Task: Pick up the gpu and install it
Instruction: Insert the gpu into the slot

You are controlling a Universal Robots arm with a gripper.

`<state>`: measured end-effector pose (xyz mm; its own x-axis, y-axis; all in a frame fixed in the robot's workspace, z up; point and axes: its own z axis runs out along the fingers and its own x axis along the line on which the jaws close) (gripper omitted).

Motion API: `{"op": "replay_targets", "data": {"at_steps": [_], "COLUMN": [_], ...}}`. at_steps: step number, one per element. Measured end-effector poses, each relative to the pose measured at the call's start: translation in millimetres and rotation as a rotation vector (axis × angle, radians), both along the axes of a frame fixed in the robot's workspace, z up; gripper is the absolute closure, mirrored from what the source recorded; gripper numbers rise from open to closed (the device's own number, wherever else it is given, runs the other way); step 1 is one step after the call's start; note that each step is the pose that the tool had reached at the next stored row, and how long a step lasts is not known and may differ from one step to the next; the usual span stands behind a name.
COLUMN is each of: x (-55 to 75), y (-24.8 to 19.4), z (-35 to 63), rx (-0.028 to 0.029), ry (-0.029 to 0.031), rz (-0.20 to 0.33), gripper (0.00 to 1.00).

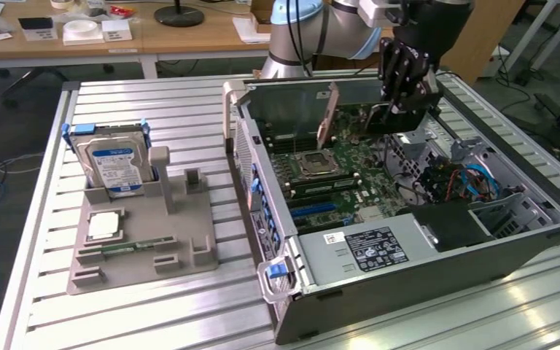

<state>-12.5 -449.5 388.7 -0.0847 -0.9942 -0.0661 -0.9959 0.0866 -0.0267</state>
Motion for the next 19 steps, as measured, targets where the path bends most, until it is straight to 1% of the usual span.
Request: {"op": "replay_targets", "data": {"at_steps": [5,13,19], "x": [-0.5,-0.5,-0.5], "y": [-5.3,-5.5,-5.8], "z": [-1.5,-1.6,-7.2], "rx": [-0.0006,-0.0015,-0.0015], "ry": [0.0,0.0,0.0001], "rz": [0.0,0.0,0.0], "gripper": [0.73,0.73,0.73]}}
